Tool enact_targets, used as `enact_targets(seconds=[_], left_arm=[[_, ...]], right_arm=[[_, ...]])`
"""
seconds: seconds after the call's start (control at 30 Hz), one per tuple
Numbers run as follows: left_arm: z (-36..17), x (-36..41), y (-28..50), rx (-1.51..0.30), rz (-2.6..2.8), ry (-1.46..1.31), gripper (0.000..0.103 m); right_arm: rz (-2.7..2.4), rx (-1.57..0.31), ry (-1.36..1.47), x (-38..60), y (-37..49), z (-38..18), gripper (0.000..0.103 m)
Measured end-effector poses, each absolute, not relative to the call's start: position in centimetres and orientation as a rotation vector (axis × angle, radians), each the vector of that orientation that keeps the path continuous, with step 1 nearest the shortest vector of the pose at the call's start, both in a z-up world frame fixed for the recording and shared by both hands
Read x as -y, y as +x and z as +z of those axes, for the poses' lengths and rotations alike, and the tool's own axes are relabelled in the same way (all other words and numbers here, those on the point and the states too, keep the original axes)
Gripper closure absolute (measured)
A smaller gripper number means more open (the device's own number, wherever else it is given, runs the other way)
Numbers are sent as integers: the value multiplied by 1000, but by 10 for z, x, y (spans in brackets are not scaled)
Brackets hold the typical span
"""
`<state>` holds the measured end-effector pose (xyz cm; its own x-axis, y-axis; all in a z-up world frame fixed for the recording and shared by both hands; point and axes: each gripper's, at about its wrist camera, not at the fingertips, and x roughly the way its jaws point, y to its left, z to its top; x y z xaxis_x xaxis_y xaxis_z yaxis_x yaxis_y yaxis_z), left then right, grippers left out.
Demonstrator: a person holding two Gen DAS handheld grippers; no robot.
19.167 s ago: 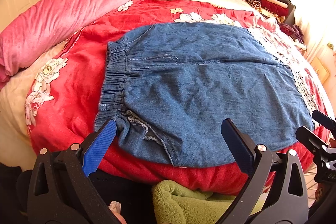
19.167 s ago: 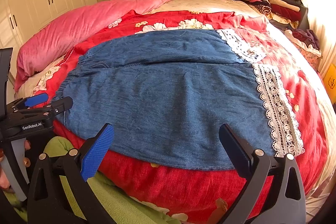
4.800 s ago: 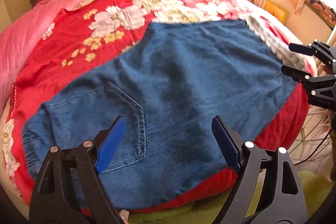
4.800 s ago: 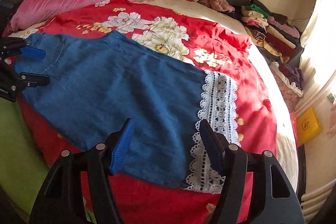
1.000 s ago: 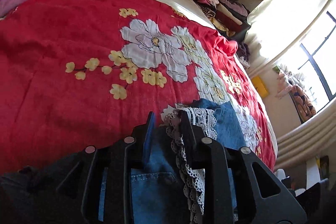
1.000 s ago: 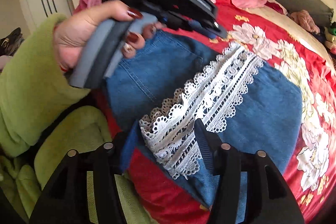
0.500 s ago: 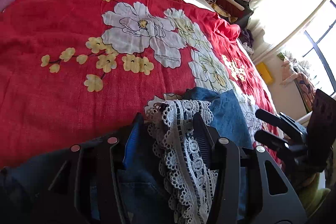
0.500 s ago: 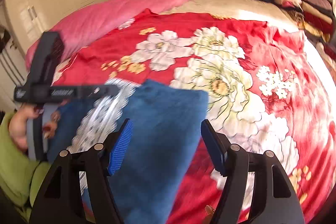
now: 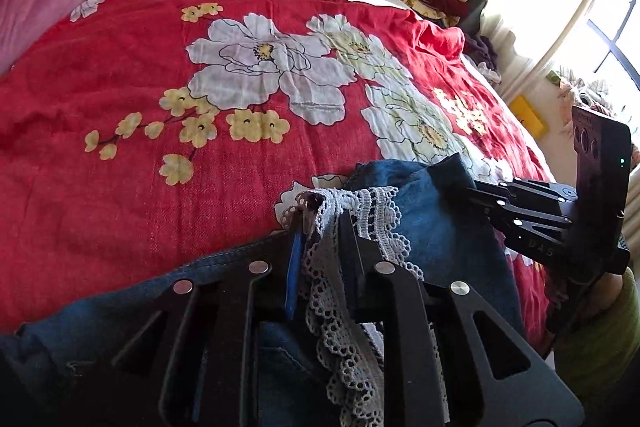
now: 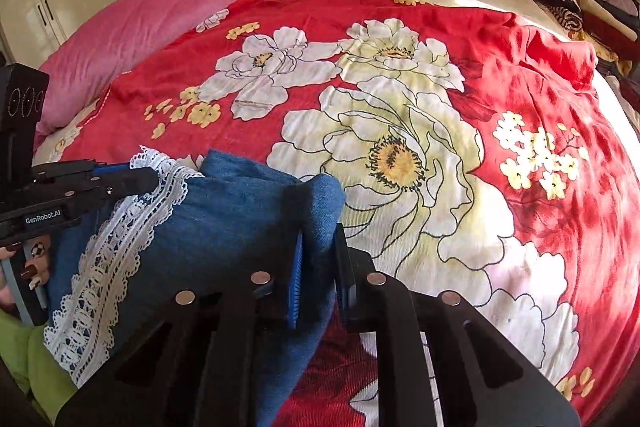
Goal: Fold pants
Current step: 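Fold the lace hem over toward the waistband with both grippers, then open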
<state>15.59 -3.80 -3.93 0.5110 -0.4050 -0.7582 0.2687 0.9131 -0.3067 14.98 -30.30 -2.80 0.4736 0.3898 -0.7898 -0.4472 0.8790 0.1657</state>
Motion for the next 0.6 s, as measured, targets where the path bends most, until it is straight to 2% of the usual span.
enact_targets(seconds=[0.13, 0.23, 0.3, 0.37, 0.47, 0.53, 0.6], left_arm=[[-39, 34, 155, -952, -399, -166, 85], [-29, 28, 146, -930, -392, -166, 81], [-21, 22, 138, -909, -380, -163, 79], [-13, 16, 127, -889, -384, -167, 70], [-8, 13, 106, -886, -386, -151, 61], [-7, 11, 93, -889, -395, -150, 60], [-5, 11, 76, -890, -401, -127, 58]], right_arm=[[478, -935, -69, 305, 147, -26, 83], [460, -909, -57, 313, 138, -15, 69], [461, -874, -36, 322, 125, -4, 50], [471, -851, -27, 328, 112, 5, 45], [503, -833, -24, 331, 89, 14, 45], [527, -833, -33, 331, 74, 17, 38], [555, -838, -54, 326, 58, 18, 36]])
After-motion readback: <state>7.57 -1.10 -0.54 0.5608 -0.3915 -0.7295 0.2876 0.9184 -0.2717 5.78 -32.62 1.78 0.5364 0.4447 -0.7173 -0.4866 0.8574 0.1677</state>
